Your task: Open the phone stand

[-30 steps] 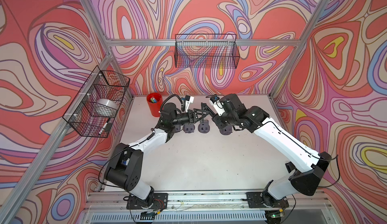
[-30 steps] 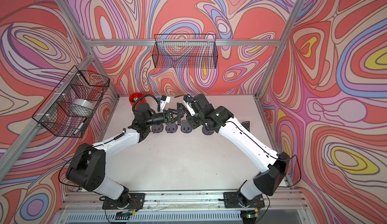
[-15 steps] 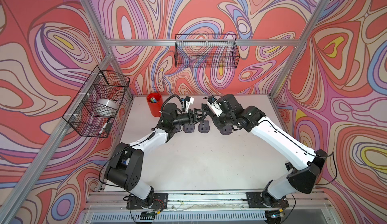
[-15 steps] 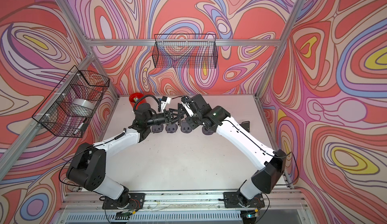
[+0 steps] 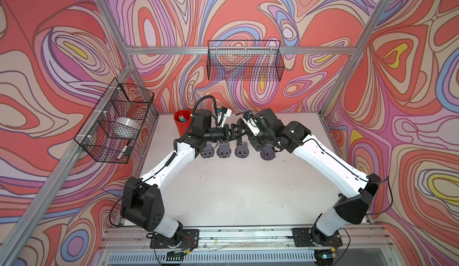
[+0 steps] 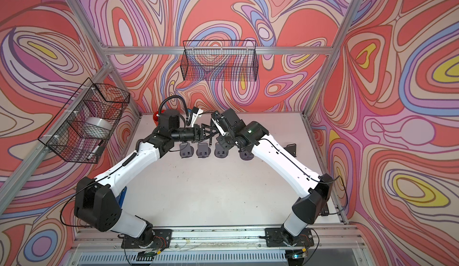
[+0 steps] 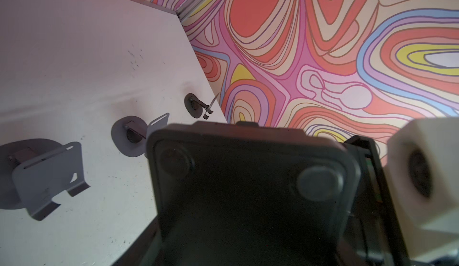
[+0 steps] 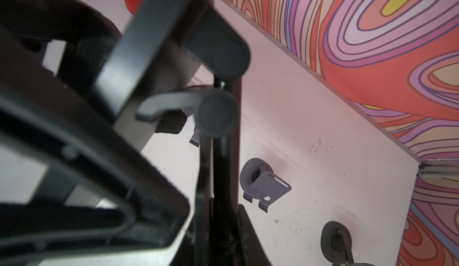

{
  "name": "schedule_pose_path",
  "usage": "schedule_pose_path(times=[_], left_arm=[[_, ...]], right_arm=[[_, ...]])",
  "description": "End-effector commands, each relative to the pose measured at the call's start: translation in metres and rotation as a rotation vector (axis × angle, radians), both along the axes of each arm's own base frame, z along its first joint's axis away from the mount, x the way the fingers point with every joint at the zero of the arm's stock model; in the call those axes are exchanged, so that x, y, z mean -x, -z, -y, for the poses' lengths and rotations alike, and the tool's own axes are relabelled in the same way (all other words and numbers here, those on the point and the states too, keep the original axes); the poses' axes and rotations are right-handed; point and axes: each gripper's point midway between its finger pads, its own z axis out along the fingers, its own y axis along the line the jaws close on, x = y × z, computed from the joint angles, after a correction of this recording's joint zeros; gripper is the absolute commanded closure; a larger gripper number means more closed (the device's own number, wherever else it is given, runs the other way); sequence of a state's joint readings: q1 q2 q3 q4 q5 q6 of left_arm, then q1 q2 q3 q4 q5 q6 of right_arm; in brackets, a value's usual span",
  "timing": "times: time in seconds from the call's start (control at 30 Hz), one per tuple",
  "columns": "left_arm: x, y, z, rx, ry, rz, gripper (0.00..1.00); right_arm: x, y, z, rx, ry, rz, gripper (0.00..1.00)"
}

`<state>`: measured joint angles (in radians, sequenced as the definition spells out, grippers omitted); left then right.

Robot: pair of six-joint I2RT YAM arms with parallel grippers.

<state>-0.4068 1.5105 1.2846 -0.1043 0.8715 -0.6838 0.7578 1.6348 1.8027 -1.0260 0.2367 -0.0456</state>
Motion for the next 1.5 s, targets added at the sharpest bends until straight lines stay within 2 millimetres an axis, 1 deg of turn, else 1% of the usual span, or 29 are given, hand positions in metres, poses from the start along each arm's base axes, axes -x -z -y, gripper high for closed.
schedule_pose_path(times=[0.0, 0.17, 0.3, 0.37, 0.43, 0.5, 0.63, 0.7, 0.87, 0.97, 1.1, 1.2, 1.33, 1.37, 1.47], left_arm=[[0.021, 0.012, -0.01, -0.125, 0.022, 0.009, 0.56], [0.024, 0.014, -0.01, -0.121, 0.022, 0.012, 0.51], [0.024, 0.018, -0.009, -0.106, 0.021, 0.008, 0.49], [0.022, 0.014, -0.007, -0.081, 0.018, 0.036, 0.46], [0.021, 0.013, -0.006, -0.053, 0.018, 0.046, 0.41], [0.021, 0.01, -0.004, -0.025, 0.016, 0.06, 0.33], [0.022, 0.002, -0.004, 0.013, 0.015, 0.09, 0.24], [0.023, 0.002, -0.004, 0.014, 0.016, 0.093, 0.2], [0.025, 0.0, -0.005, 0.021, 0.014, 0.103, 0.0], [0.024, -0.003, -0.007, 0.014, 0.0, 0.111, 0.0], [0.024, -0.005, -0.013, -0.033, -0.028, 0.125, 0.0], [0.023, -0.007, -0.021, -0.082, -0.071, 0.142, 0.0], [0.023, -0.015, -0.038, -0.156, -0.159, 0.181, 0.0], [0.024, -0.014, -0.042, -0.18, -0.175, 0.176, 0.0], [0.026, -0.016, -0.048, -0.237, -0.202, 0.191, 0.01]], right_arm=[[-0.008, -0.004, 0.005, 0.027, 0.047, 0.034, 1.0], [-0.011, -0.012, 0.002, -0.018, 0.065, 0.055, 1.0], [-0.009, -0.019, -0.001, -0.059, 0.057, 0.06, 1.0], [-0.008, -0.021, -0.002, -0.069, 0.057, 0.059, 1.0], [-0.007, -0.022, -0.002, -0.076, 0.058, 0.056, 1.0], [-0.007, -0.021, -0.002, -0.075, 0.061, 0.053, 1.0], [-0.006, -0.022, -0.001, -0.079, 0.067, 0.056, 1.0], [-0.005, -0.022, -0.002, -0.087, 0.063, 0.052, 1.0], [-0.005, -0.025, -0.003, -0.102, 0.059, 0.056, 1.0], [-0.005, -0.025, -0.002, -0.09, 0.06, 0.053, 1.0], [-0.006, -0.022, 0.005, -0.037, 0.076, 0.048, 1.0], [-0.008, -0.021, 0.012, 0.002, 0.101, 0.048, 1.0], [-0.009, -0.023, 0.017, 0.007, 0.134, 0.056, 1.0], [-0.01, -0.023, 0.019, 0.009, 0.144, 0.058, 1.0], [-0.012, -0.02, 0.022, 0.032, 0.175, 0.051, 1.0]])
